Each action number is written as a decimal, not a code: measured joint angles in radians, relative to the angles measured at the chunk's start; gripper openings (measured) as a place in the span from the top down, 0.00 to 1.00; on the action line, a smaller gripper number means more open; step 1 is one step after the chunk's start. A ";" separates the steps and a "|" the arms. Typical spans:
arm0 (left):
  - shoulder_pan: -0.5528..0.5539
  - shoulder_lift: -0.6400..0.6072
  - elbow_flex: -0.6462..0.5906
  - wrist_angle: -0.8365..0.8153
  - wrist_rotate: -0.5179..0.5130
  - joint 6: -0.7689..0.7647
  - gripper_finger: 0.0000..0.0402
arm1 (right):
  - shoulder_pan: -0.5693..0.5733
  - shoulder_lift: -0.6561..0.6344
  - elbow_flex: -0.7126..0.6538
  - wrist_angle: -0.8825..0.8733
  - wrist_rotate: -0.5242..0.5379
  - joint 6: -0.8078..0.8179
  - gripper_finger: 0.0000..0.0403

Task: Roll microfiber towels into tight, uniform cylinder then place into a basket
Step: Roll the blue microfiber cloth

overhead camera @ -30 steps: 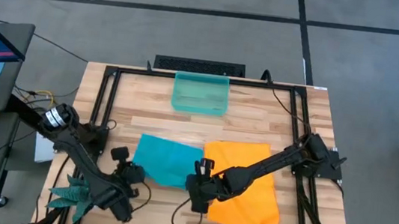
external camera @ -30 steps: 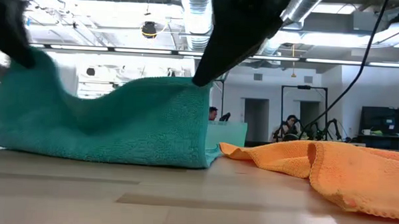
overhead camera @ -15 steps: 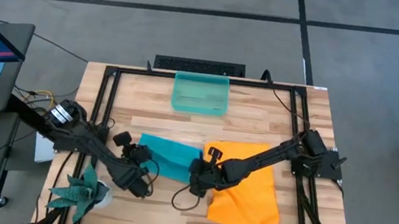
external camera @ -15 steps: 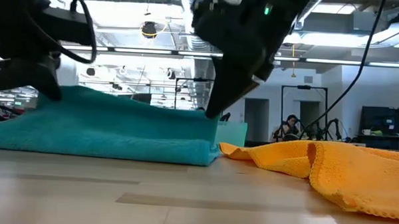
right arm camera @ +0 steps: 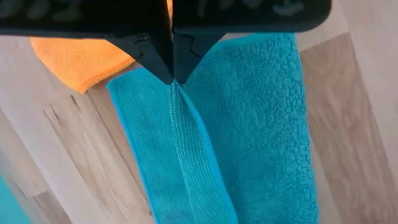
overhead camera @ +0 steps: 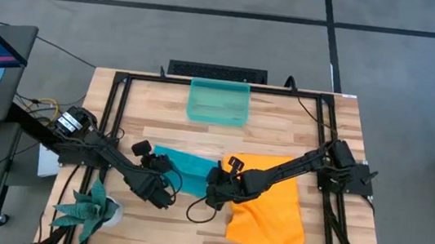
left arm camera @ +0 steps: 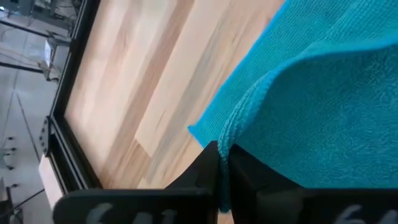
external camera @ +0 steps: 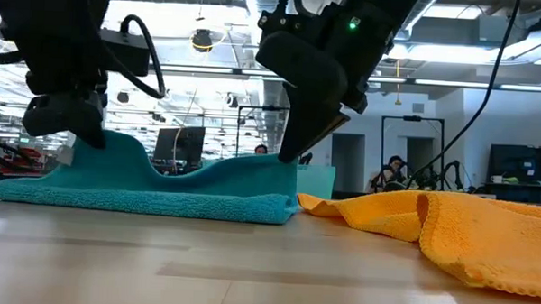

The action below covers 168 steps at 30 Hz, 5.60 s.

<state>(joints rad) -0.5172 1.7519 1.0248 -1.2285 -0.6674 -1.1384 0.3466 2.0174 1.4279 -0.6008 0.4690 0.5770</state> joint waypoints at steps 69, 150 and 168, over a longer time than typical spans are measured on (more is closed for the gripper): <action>-0.045 0.000 0.000 0.390 -0.056 0.296 0.71 | -0.011 -0.004 0.067 -0.365 0.003 -0.053 0.69; 0.150 0.135 -0.105 1.176 0.066 0.790 0.72 | -0.006 -0.004 0.067 -0.462 0.036 0.008 0.70; 0.032 0.123 -0.099 1.011 0.237 0.953 0.72 | 0.007 -0.004 0.067 -0.464 0.034 0.078 0.70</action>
<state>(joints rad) -0.4856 1.8752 0.9260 -0.2179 -0.4303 -0.1859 0.3537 2.0136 1.4948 -1.0649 0.5026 0.6552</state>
